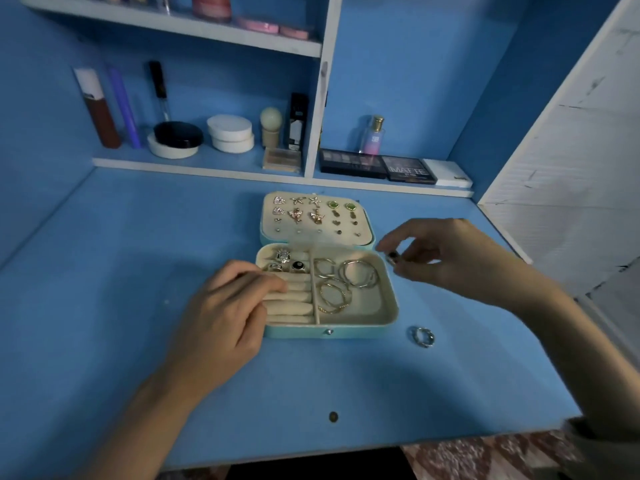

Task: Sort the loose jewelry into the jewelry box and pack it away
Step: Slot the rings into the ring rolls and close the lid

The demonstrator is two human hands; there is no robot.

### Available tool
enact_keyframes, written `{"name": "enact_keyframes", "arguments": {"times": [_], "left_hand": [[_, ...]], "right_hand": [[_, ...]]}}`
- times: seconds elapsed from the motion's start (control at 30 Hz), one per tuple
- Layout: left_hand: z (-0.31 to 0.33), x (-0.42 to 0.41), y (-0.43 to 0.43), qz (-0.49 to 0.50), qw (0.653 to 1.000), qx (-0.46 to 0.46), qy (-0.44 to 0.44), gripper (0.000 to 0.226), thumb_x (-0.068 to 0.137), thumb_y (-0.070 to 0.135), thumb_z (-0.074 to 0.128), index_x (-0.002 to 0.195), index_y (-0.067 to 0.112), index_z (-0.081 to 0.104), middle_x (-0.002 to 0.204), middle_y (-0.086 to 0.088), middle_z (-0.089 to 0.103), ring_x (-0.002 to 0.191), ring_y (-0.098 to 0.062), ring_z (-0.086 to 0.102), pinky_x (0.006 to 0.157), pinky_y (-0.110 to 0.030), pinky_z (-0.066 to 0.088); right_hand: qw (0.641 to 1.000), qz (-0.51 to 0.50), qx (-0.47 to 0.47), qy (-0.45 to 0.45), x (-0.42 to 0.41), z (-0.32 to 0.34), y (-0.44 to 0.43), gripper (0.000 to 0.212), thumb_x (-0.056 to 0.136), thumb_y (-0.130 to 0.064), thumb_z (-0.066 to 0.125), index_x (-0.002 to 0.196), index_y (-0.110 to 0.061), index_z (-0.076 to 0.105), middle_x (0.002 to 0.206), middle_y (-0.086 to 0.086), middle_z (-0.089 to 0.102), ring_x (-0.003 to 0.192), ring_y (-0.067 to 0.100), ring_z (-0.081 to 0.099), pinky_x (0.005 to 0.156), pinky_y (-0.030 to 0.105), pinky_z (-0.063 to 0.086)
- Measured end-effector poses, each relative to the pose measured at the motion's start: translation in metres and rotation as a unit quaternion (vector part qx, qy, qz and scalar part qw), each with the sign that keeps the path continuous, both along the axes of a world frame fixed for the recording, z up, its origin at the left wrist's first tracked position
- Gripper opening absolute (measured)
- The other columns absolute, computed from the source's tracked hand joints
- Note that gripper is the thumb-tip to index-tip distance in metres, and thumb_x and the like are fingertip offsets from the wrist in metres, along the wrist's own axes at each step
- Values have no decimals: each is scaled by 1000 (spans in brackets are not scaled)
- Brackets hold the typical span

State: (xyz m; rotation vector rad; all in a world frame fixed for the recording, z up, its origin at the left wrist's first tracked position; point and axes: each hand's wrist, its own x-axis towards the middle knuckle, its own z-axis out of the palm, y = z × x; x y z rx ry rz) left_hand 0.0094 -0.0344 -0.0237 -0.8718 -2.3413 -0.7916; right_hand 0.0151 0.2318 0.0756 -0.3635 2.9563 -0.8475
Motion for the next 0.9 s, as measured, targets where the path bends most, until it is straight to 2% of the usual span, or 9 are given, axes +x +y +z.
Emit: {"name": "enact_keyframes", "arguments": {"times": [0.07, 0.17, 0.3, 0.43, 0.6, 0.83, 0.9], "left_hand": [[0, 0, -1, 1, 1000, -8, 0, 35, 82, 7, 37, 94, 7, 69, 91, 4, 69, 95, -15, 52, 81, -21, 42], [-1, 0, -2, 3, 1000, -9, 2, 36, 81, 6, 37, 96, 8, 70, 90, 4, 70, 98, -16, 51, 78, -21, 42], [-1, 0, -3, 16, 1000, -10, 17, 33, 80, 5, 40, 89, 7, 71, 78, 2, 68, 89, -17, 51, 69, -27, 43], [0, -1, -3, 22, 1000, 2, 22, 26, 80, 5, 42, 77, 8, 68, 80, 6, 68, 81, -16, 47, 68, -24, 42], [0, 0, -3, 28, 999, 10, 27, 24, 79, 4, 42, 72, 7, 65, 79, 6, 68, 80, -17, 47, 66, -24, 42], [1, 1, -3, 28, 999, 13, 18, 24, 77, 3, 42, 73, 7, 65, 78, 7, 68, 80, -17, 49, 64, -19, 39], [2, 1, -3, 30, 999, 9, 12, 24, 77, 4, 42, 72, 7, 65, 76, 7, 67, 80, -16, 49, 65, -17, 37]], "right_hand": [[998, 46, -31, 21, -6, -5, -24, 24, 81, -6, 68, 96, -24, 71, 93, -11, 66, 78, 5, 64, 80, 27, 53], [993, 90, -60, 50, -17, -18, -54, 28, 78, 0, 69, 94, -23, 73, 82, -12, 61, 71, 7, 60, 71, 17, 49], [991, 100, -58, 71, -26, -31, -75, 26, 80, -6, 69, 99, -24, 73, 82, -3, 69, 74, 13, 60, 75, 28, 50], [987, 111, -70, 89, -28, -37, -84, 24, 81, -7, 69, 100, -22, 73, 80, -5, 65, 72, 14, 57, 71, 27, 49], [985, 142, -11, 100, -27, -39, -90, 21, 82, -11, 67, 100, -20, 74, 85, -5, 64, 69, 7, 56, 69, 17, 46], [977, 187, 30, 100, -26, -37, -92, 27, 79, -6, 68, 104, -15, 72, 81, -1, 66, 69, 10, 58, 69, 19, 46], [976, 189, 37, 102, -26, -36, -93, 25, 79, -6, 69, 103, -14, 73, 77, -5, 62, 67, 6, 53, 69, 11, 42]]}}
